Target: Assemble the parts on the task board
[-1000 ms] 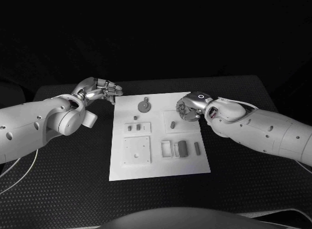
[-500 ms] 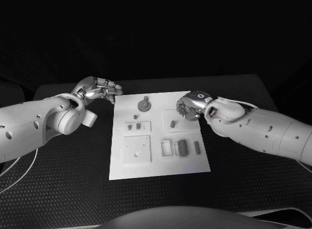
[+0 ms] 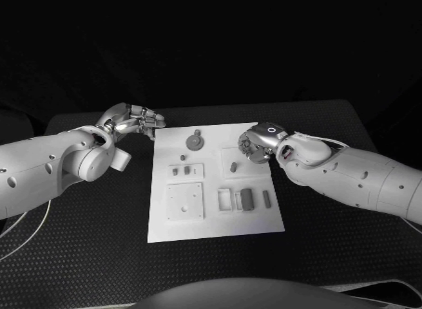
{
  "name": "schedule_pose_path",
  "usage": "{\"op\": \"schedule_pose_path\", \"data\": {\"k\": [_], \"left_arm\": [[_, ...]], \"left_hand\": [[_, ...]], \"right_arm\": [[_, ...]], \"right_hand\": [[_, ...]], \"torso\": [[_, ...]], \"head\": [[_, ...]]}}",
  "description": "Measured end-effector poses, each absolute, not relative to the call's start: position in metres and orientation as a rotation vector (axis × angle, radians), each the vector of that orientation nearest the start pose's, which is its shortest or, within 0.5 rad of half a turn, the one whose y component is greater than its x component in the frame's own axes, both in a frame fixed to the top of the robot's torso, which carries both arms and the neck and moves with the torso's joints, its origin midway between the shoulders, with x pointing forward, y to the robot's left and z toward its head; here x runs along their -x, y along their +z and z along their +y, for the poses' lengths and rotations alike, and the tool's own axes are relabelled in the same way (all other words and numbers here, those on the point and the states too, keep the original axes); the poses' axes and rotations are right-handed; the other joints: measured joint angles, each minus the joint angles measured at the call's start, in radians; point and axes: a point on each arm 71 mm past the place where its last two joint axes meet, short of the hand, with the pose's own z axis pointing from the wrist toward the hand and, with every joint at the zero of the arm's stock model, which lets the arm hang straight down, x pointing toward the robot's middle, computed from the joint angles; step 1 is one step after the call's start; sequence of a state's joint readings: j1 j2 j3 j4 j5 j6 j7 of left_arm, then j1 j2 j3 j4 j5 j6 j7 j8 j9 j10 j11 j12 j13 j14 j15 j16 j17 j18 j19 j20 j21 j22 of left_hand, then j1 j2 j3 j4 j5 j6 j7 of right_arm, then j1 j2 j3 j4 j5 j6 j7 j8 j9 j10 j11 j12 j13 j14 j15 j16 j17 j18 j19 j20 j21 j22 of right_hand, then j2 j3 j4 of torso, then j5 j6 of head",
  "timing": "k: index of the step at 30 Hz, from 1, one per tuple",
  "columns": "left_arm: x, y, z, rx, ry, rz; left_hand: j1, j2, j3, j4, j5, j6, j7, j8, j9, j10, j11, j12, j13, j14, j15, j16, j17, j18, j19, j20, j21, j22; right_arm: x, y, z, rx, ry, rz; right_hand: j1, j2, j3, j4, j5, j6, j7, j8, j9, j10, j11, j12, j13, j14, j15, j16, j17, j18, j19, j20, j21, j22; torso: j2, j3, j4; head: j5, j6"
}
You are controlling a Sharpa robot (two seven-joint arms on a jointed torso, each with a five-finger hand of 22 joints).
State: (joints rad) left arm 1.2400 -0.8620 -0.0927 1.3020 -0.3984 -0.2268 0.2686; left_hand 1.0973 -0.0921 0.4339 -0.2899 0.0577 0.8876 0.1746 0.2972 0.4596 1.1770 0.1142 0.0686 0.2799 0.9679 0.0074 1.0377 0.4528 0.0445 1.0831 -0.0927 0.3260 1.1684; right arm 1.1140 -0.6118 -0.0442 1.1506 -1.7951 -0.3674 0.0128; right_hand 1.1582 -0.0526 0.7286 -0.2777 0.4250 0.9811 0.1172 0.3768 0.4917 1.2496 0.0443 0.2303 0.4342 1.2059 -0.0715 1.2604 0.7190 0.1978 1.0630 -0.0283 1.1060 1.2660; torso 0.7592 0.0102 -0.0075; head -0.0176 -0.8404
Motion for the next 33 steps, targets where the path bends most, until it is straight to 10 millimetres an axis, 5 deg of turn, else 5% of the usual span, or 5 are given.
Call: {"op": "schedule_pose_path", "data": {"k": [7,13,18,29,33], "left_arm": [[-0.522,-0.1919,0.2815,0.773,-1.177,1.602],[-0.5221,-0.1921,0.2821,0.776,-1.174,1.603],[-0.5222,-0.1922,0.2823,0.777,-1.173,1.604],[-0.5223,-0.1923,0.2826,0.778,-1.171,1.604],[-0.5223,-0.1924,0.2825,0.778,-1.171,1.605]], "left_hand": [[0.0,0.0,-0.003,-0.003,0.0,-0.004,0.0,-0.004,-0.001,0.0,0.0,0.0,0.0,0.0,0.0,0.0,0.001,0.0,0.002,-0.002,0.0,0.0],[0.0,0.0,-0.003,-0.003,0.0,-0.007,0.0,-0.004,-0.001,-0.003,-0.004,0.0,-0.001,0.0,0.0,0.0,0.001,0.0,0.004,-0.003,0.0,0.0],[0.0,0.0,-0.005,0.0,0.0,-0.007,0.0,-0.004,-0.001,-0.003,-0.004,0.0,-0.001,0.0,0.0,0.0,0.001,0.0,0.004,-0.003,0.0,0.0],[0.0,0.0,-0.005,0.0,0.0,-0.007,0.0,-0.004,-0.002,-0.003,-0.004,0.0,-0.001,0.0,0.0,0.0,0.002,0.0,0.004,-0.003,0.0,0.0],[0.0,0.0,-0.005,0.0,0.0,-0.007,0.0,-0.004,-0.002,-0.003,-0.004,0.0,-0.001,0.0,0.0,0.0,0.002,0.0,0.004,-0.003,0.0,0.0]], "right_arm": [[-0.5226,-0.2473,-0.1797,0.479,0.473,1.585],[-0.5232,-0.2473,-0.1805,0.467,0.476,1.598],[-0.5232,-0.2468,-0.1802,0.46,0.481,1.601],[-0.5234,-0.2467,-0.1797,0.45,0.488,1.602],[-0.5234,-0.2467,-0.1796,0.447,0.489,1.602]], "right_hand": [[-0.009,-0.01,0.0,0.0,0.0,-0.004,0.004,-0.002,0.0,0.002,-0.001,-0.015,0.012,0.001,0.0,-0.012,-0.002,0.0,0.0,0.0,0.003,0.0],[-0.034,-0.106,-0.014,0.029,0.001,-0.053,0.03,-0.044,-0.015,-0.046,0.024,-0.053,0.013,-0.022,0.026,-0.018,-0.002,0.0,-0.004,0.007,-0.014,-0.006],[-0.043,-0.147,-0.028,0.043,0.001,-0.075,0.038,-0.057,-0.02,-0.071,0.038,-0.083,0.013,-0.036,0.039,-0.018,0.004,0.0,-0.009,0.013,-0.023,-0.008],[-0.05,-0.164,-0.034,0.069,0.001,-0.1,0.045,-0.069,-0.022,-0.094,0.047,-0.101,0.013,-0.046,0.049,-0.018,0.007,0.0,-0.015,0.018,-0.027,-0.008],[-0.044,-0.158,-0.035,0.076,0.001,-0.1,0.046,-0.053,-0.013,-0.075,0.036,-0.094,0.011,-0.045,0.048,-0.018,0.008,0.0,-0.015,0.018,-0.027,-0.008]], "torso": [[0.0,-0.0005,-0.0003],[0.0,-0.0008,-0.0001],[0.0,-0.0011,0.0],[0.0,-0.001,0.0003],[0.0,-0.001,0.0003]], "head": [[-0.001,0.0],[-0.001,-0.001],[-0.001,0.0],[-0.002,-0.001],[-0.002,-0.001]]}}
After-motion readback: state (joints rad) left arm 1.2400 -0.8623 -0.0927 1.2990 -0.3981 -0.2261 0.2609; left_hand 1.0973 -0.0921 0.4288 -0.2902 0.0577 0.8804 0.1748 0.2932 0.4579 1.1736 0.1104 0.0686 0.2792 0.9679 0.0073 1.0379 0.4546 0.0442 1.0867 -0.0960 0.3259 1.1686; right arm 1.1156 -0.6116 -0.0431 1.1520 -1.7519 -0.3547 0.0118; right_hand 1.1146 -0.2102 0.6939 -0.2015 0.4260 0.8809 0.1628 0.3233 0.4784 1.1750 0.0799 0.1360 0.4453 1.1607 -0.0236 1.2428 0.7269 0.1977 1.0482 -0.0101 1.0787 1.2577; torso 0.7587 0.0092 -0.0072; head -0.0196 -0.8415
